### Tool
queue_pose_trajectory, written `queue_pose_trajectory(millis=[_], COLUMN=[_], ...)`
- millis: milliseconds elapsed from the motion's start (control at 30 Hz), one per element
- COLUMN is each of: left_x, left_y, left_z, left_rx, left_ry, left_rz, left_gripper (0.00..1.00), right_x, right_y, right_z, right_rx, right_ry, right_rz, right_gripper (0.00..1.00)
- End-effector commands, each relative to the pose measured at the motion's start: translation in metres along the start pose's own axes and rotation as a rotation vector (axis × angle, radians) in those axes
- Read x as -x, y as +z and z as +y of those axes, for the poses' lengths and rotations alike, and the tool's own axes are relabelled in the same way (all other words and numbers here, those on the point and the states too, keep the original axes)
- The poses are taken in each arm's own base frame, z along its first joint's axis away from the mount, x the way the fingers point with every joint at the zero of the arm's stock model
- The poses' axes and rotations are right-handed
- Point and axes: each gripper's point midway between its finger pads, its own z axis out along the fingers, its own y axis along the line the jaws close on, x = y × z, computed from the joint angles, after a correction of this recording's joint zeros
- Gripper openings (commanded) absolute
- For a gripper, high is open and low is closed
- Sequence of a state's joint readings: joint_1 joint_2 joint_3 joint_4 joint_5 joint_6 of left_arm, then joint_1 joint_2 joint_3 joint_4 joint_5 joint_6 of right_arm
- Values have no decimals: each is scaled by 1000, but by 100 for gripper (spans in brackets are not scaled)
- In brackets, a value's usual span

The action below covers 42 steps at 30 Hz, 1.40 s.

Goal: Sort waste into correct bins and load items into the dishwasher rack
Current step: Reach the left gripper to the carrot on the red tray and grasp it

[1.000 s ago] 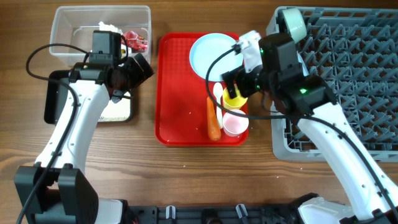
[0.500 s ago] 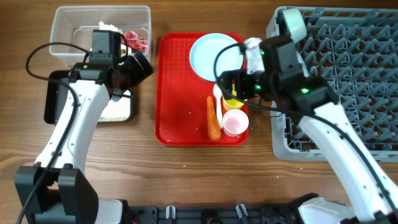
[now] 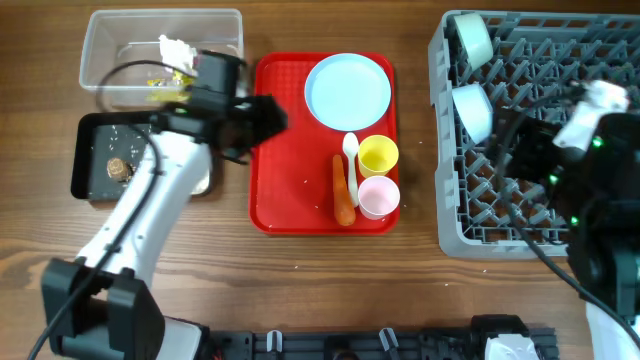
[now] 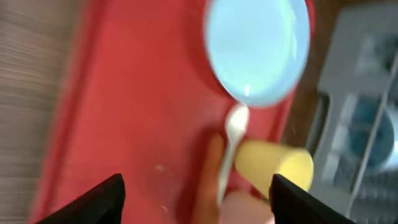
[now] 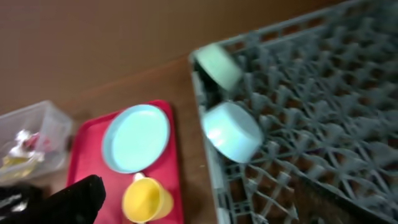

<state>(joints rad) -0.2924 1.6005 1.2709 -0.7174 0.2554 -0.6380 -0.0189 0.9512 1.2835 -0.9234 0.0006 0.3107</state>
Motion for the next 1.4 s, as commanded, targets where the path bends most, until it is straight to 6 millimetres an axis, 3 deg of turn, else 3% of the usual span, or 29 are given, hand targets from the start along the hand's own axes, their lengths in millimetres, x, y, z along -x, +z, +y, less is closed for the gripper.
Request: queue_pose_trajectory(millis=[0,133,300,567,833,1233,1367], left_x=[-34,-56,-69,-95,-109,-131,-130], left_y=[13,18,38,94,115,134,134], left_z=[-25,-36,-26,-9,-4,1,1], left_rx=[-18,-9,101,180,202,231,230], left_ry=[96,254,303,328,349,383,384], left_rz=[68,101,107,207,246,297,291], left_gripper=[79,82,84,82,82,66,51], right_x=[-9,-21,-26,-30,-31,-32,-32], right_y=[4,9,13,12,11,11,11], right_z=[-21,-28,-29,-30,-30,-31,-31], right_rx=[-76,-107,-113,-119,-120,-122,-122], right_ry=[31,37,38,37,38,38,38], right_rz=[45,108,133,149,154,160,160], right_gripper=[100,100,100,100,100,99,100])
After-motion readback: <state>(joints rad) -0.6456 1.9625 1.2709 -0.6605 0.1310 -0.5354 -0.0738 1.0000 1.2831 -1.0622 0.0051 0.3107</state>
